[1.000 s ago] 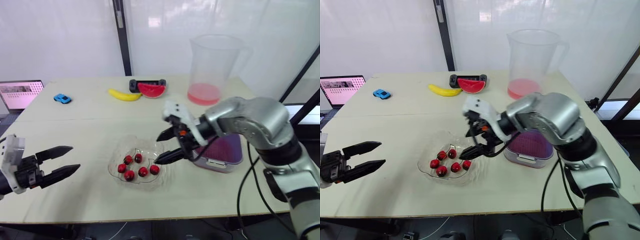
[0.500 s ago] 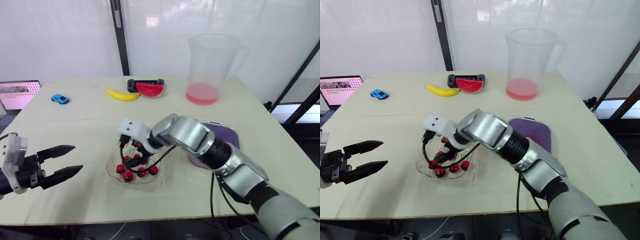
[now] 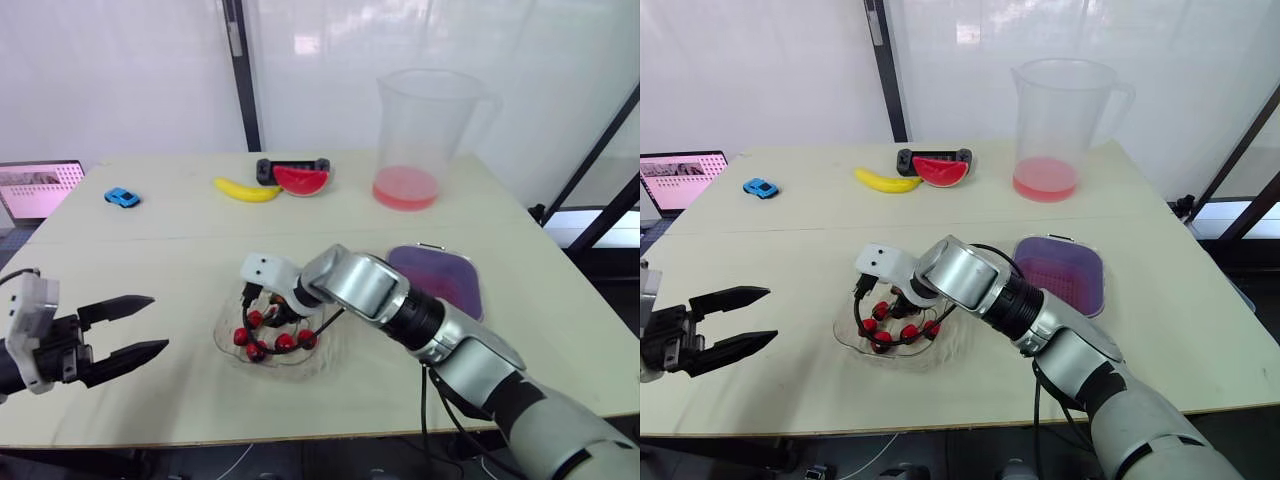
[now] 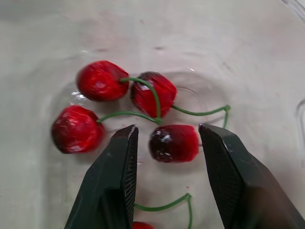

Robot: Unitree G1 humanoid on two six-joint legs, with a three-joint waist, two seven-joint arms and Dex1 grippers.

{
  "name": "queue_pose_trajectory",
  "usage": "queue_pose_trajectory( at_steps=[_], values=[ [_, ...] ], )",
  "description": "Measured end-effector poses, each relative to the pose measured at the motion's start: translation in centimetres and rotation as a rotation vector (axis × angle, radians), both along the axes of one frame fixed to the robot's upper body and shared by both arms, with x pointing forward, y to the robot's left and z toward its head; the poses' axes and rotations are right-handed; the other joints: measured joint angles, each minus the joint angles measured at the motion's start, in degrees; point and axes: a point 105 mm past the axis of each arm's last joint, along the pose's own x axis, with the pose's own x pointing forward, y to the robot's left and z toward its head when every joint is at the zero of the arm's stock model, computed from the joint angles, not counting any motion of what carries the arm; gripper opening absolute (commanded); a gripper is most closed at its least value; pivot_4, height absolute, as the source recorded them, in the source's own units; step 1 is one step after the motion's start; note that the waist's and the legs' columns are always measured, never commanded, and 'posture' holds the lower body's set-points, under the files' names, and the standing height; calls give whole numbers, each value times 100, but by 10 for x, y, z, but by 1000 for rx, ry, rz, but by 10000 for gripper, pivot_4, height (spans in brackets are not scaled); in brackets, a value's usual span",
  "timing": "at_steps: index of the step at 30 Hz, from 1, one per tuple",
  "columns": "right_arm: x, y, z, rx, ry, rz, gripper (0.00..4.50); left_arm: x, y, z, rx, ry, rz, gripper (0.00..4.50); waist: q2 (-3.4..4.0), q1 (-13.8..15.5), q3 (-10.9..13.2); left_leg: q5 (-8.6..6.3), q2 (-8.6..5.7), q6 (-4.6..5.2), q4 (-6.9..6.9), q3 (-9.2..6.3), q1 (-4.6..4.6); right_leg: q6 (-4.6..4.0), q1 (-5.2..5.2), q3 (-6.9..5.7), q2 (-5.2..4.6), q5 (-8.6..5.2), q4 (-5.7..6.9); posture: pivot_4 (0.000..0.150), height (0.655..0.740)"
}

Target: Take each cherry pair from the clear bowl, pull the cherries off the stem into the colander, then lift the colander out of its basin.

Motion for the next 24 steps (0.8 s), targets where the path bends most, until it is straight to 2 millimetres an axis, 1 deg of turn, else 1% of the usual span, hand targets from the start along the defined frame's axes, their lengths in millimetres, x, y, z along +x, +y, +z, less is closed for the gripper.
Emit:
queue_pose_trajectory(
  at_steps=[7,11,15,16,17,18,19,22,24],
  values=[
    [6,-1,-4,-8,-3,-8,20787,3,-1,1,11,-15,0,45000,0,-2,0,0,0,0,-1,-1,0,0,0,0,2,0,1,1500,7400],
    [4,2,-9,-6,20,3,20787,5,4,0,10,-15,20,45000,0,-6,0,0,0,0,-1,0,0,-1,0,0,2,0,1,1500,7400],
    [4,4,-11,-8,25,4,20787,6,3,0,16,-24,18,45000,0,-4,0,0,0,0,-1,-1,0,-1,0,0,2,0,1,1500,7400],
    [4,4,-11,-9,26,2,15580,6,3,0,16,-25,17,45000,0,-4,0,0,0,0,-1,-1,0,-1,0,0,2,0,1,1500,7400],
    [5,3,-12,-10,25,-1,13086,7,3,0,16,-26,17,45000,0,-4,0,0,0,0,-1,-1,0,-1,0,0,2,0,1,1500,7400],
    [4,4,-12,-11,25,-1,8473,7,3,0,15,-27,18,45000,0,-4,0,0,0,0,-1,-1,0,-1,0,0,2,0,1,1500,7400],
    [4,4,-12,-10,26,2,4919,8,3,0,15,-28,18,45000,0,-4,0,0,0,0,-1,-1,0,-1,0,0,2,0,1,1500,7400],
    [3,3,-11,-10,31,11,4919,9,2,3,15,-40,14,45000,0,-4,0,0,0,0,0,-1,0,-1,0,0,2,0,1,1500,7400],
    [2,1,-6,-6,19,22,4919,10,2,3,12,-40,12,45000,0,-1,0,0,0,0,0,-2,0,-1,-1,0,2,0,1,1500,7400]
  ],
)
